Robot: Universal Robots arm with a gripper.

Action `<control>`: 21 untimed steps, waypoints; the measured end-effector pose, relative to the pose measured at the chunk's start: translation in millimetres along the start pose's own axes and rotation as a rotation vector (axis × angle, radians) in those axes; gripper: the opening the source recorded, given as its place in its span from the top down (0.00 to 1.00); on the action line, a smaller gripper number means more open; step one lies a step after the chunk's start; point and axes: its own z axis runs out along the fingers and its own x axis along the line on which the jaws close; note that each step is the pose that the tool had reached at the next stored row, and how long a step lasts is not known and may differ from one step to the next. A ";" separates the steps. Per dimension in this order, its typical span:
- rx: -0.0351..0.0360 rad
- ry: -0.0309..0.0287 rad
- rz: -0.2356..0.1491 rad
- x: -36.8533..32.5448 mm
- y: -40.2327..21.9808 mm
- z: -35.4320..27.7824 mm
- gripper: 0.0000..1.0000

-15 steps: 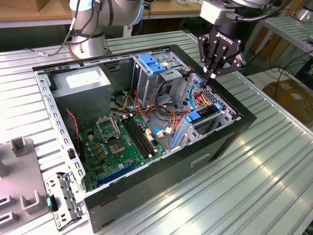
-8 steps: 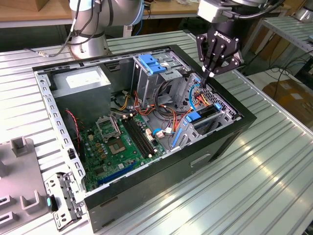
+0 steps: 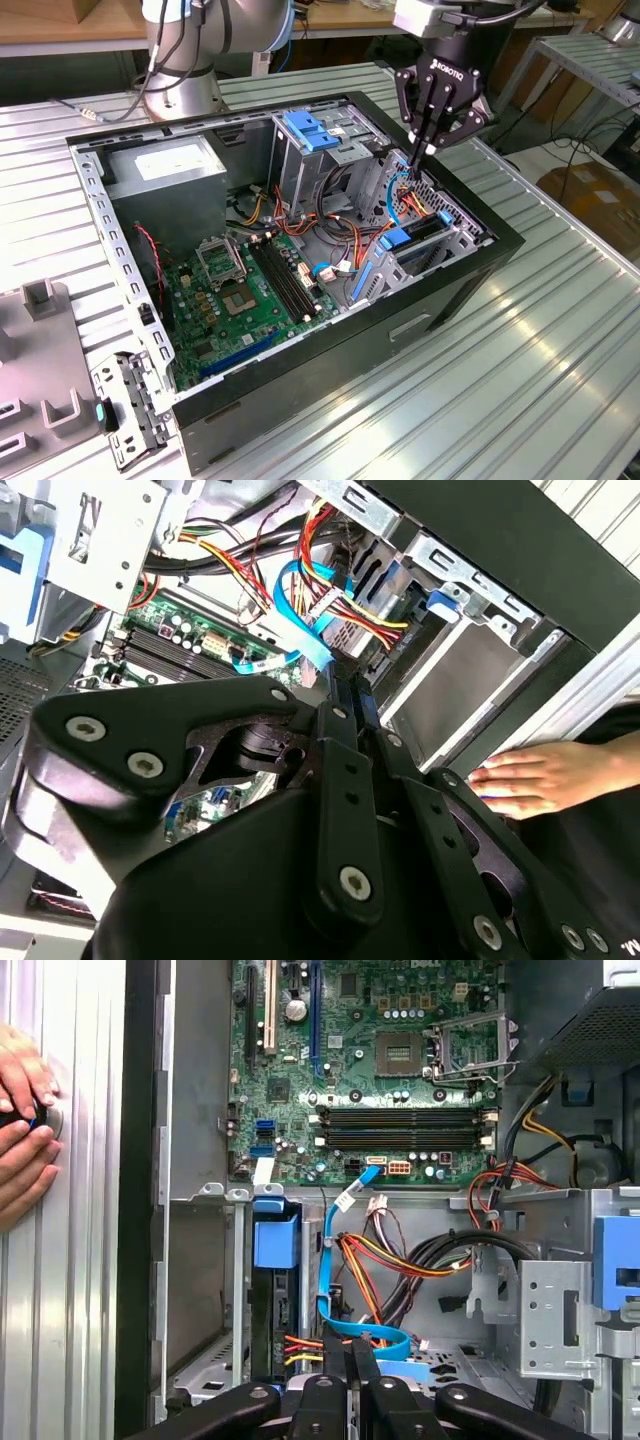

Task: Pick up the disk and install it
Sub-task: 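Insert the second disk wire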

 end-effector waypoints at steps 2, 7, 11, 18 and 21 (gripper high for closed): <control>-0.0001 0.0135 0.000 -1.7 -0.1 0.3 0.82; -0.0006 0.0640 0.002 -9.1 -0.5 4.4 0.75; -0.0009 0.0936 0.003 -17.4 -1.1 9.1 0.75; -0.0017 0.1852 0.006 -30.7 -2.7 19.2 0.83; -0.0019 0.2040 0.007 -32.6 -2.8 20.8 0.76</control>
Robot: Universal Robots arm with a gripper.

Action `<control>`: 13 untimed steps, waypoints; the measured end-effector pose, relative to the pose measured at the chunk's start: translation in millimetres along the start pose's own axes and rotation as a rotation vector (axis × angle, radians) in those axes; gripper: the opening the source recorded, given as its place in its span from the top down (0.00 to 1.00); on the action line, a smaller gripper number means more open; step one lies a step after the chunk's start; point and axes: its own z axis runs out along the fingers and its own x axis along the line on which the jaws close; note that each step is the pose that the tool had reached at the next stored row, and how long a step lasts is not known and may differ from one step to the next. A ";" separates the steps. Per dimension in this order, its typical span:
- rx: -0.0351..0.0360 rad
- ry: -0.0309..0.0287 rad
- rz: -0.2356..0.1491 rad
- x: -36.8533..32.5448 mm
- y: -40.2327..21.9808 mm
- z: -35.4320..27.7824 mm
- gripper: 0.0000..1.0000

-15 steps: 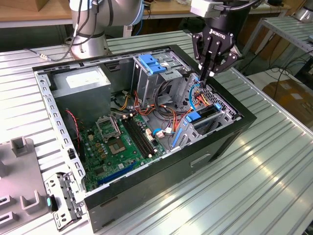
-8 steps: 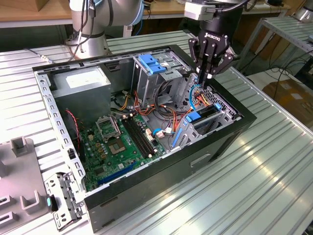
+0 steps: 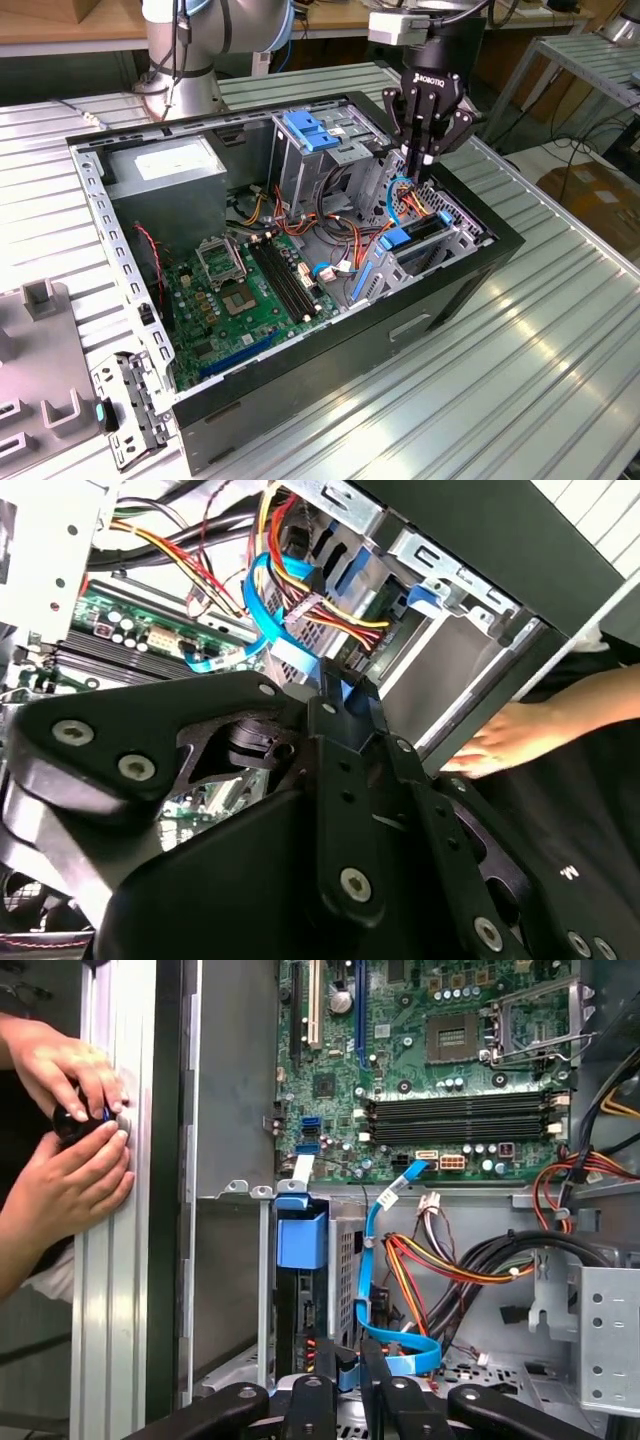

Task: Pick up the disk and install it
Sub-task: 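Insert the second disk wire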

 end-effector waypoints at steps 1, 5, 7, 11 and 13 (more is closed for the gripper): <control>0.0000 0.0058 0.000 -0.7 -0.1 0.7 0.76; -0.0001 0.0182 0.001 -2.2 -0.5 4.3 0.84; 0.0010 0.0027 -0.001 0.7 -0.5 6.2 0.84; 0.0044 -0.0416 -0.008 6.2 1.1 9.1 0.84; 0.0079 -0.0700 -0.017 8.2 3.7 10.9 0.84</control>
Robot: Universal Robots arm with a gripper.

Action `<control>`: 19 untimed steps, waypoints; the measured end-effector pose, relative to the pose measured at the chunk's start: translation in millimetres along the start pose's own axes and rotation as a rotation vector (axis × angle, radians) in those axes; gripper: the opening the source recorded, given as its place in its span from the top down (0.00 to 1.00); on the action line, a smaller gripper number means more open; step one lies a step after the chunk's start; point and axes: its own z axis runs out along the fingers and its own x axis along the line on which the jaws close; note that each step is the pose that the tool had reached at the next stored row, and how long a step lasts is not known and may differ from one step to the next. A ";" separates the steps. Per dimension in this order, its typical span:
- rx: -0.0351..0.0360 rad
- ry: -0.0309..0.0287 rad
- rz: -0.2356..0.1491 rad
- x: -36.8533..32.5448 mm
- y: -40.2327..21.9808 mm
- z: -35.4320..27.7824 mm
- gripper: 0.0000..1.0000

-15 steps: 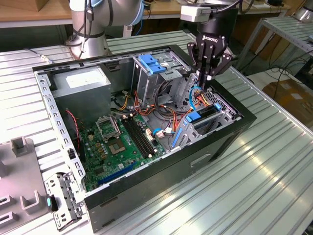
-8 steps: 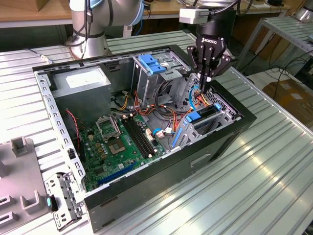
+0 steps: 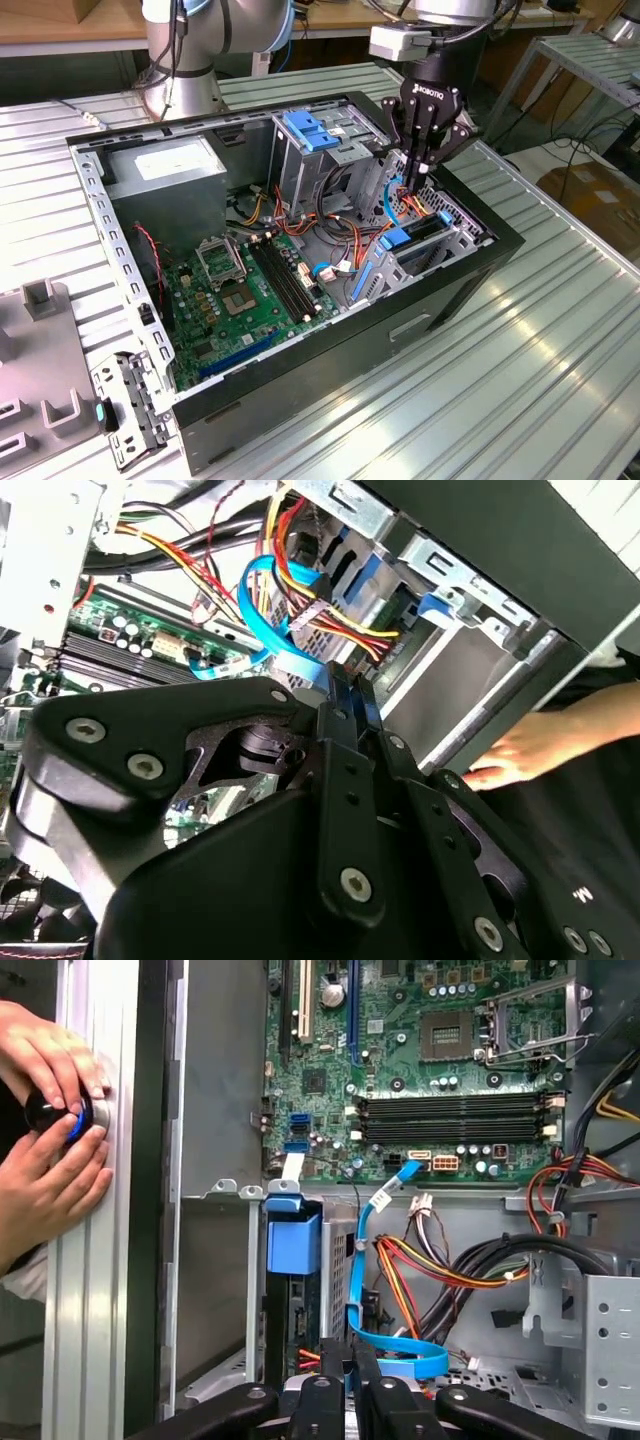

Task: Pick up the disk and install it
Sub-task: 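Insert the second disk wire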

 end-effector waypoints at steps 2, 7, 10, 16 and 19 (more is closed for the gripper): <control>0.0041 -0.0212 -0.013 3.2 3.0 2.0 0.84; 0.0082 -0.0222 -0.027 12.1 7.4 6.6 0.84; 0.0108 -0.0315 -0.029 20.6 9.0 10.5 0.84; 0.0281 -0.1020 -0.033 45.4 11.1 20.8 0.84; 0.0438 -0.1566 -0.032 56.3 12.7 24.9 0.84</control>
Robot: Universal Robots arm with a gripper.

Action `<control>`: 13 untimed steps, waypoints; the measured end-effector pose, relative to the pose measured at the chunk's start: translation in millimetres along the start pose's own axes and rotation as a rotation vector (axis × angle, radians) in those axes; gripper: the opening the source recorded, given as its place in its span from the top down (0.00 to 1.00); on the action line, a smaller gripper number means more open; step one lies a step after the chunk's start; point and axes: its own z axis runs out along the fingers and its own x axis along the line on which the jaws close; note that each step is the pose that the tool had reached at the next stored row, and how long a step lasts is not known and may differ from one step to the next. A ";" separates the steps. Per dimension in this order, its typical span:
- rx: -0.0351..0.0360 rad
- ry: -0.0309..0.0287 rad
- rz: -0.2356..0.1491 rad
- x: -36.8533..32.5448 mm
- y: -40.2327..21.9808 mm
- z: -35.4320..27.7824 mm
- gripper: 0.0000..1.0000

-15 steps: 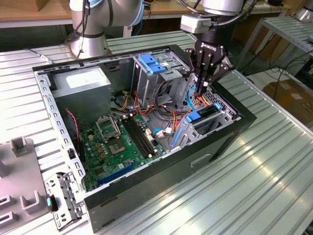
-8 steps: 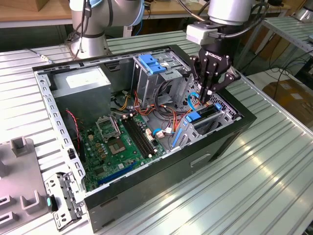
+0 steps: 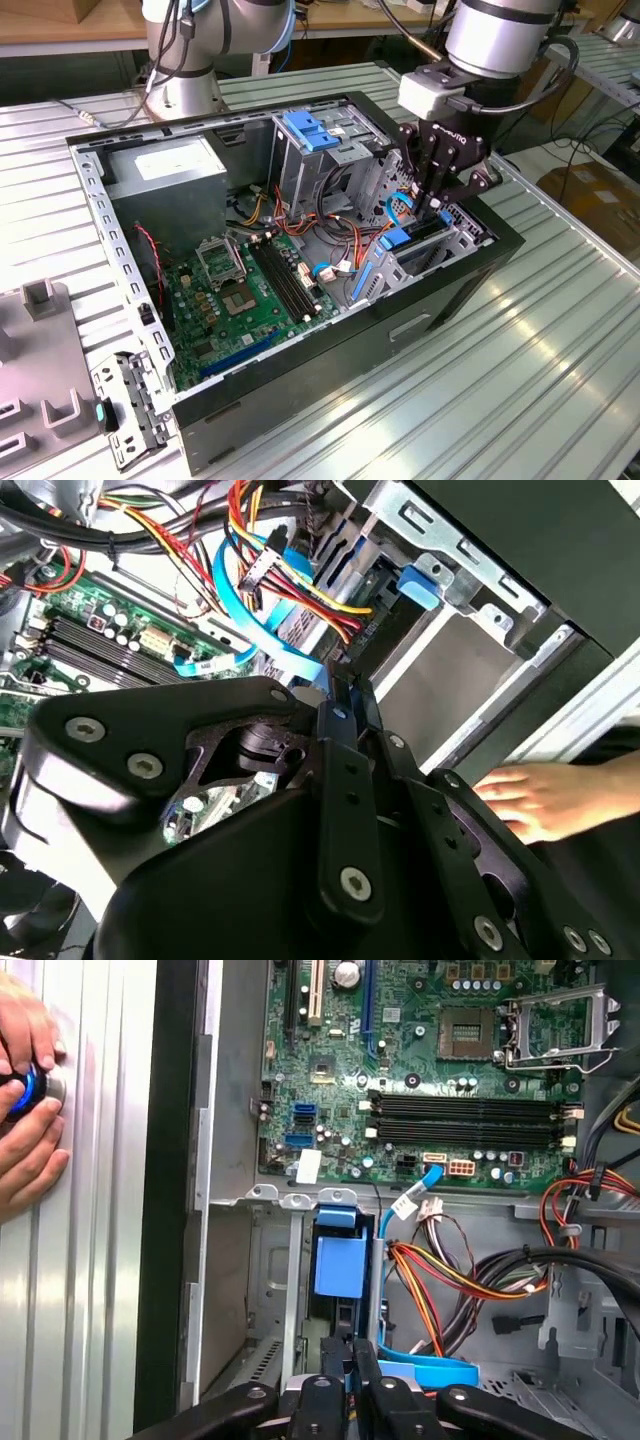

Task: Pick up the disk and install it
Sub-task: 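Insert the second disk wire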

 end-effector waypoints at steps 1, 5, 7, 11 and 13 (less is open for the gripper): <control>0.0081 -0.0052 -0.001 0.9 0.7 0.1 0.84; 0.0258 -0.0137 0.000 4.2 5.8 1.0 0.84; 0.0403 -0.0256 0.001 8.4 7.1 1.9 0.84; 0.0595 -0.0524 0.004 12.7 9.5 2.6 0.84; 0.0675 -0.0634 0.005 14.6 10.5 3.3 0.84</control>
